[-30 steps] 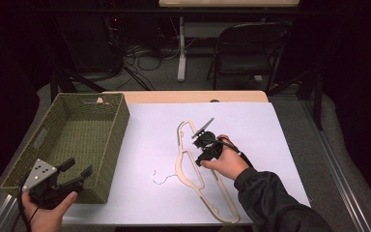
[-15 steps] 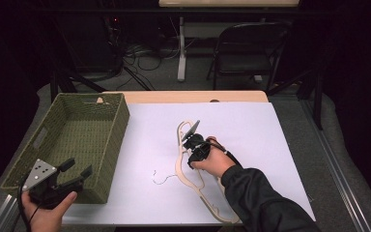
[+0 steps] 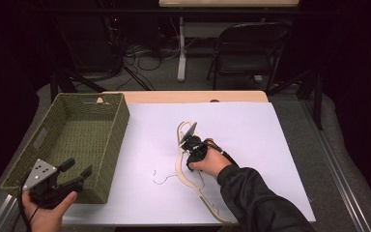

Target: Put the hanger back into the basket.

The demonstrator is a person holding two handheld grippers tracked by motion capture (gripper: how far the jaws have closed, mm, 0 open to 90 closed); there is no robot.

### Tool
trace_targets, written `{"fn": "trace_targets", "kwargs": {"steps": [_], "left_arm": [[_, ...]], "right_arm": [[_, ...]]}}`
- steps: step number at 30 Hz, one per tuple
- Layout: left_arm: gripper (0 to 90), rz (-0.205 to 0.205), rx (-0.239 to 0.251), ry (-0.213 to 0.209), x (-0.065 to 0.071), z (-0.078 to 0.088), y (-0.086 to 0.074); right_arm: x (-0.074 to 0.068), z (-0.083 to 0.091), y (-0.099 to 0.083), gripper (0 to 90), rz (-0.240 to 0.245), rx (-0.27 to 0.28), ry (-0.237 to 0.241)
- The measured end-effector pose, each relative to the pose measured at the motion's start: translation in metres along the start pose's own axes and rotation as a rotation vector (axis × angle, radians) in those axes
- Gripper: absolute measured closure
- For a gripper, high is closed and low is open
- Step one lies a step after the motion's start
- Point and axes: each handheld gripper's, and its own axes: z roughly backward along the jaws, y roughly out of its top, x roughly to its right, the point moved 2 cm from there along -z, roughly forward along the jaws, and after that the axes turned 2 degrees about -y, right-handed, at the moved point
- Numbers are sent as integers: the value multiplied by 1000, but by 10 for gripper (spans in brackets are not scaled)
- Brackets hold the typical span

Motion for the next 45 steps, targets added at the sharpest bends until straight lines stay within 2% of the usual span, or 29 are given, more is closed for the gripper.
{"fn": "trace_targets", "kwargs": {"steps": [9,13,16,17,25,26,27,28,32,34,36,38,39,40,45], "left_arm": [[322,-1,-4,1,0,-1,-1],[322,0,-4,0,0,-1,-1],[322,-1,-5,0,0,-1,-1],[322,-1,-5,0,0,-1,-1],[322,0,-5,0,0,-1,-1],[322,0,-5,0,0,-2,-1],[322,-1,-7,0,0,-2,-1],[322,-2,-8,0,0,-2,-1],[322,-3,-8,-3,1,-2,-1],[323,-3,-7,-4,2,-2,-1],[324,-2,-6,-6,2,-2,-1],[325,-4,-6,-8,3,-3,-1],[327,-8,-7,-9,3,-3,0],[328,-9,-5,-12,4,-3,0],[334,-24,-4,-25,9,-4,2]], "right_arm": [[0,-2,0,627,-2,-15,13],[0,-3,-1,636,-7,-5,21],[0,-3,-1,654,0,-16,5],[0,-3,-1,662,-6,-10,11],[0,-3,0,760,-23,-25,-33],[-3,-7,-1,772,-90,24,-28],[-3,-7,-1,772,-90,24,-28],[1,-4,1,776,-48,-28,-34],[3,-3,1,791,-72,-39,-24],[5,-4,1,809,-103,-36,-20],[8,-3,0,838,-136,-59,-3],[9,-4,-1,854,-159,-33,17],[8,-4,-2,854,-159,-22,14],[11,0,-1,854,-120,-57,6],[8,1,-3,855,-107,-50,2]]}}
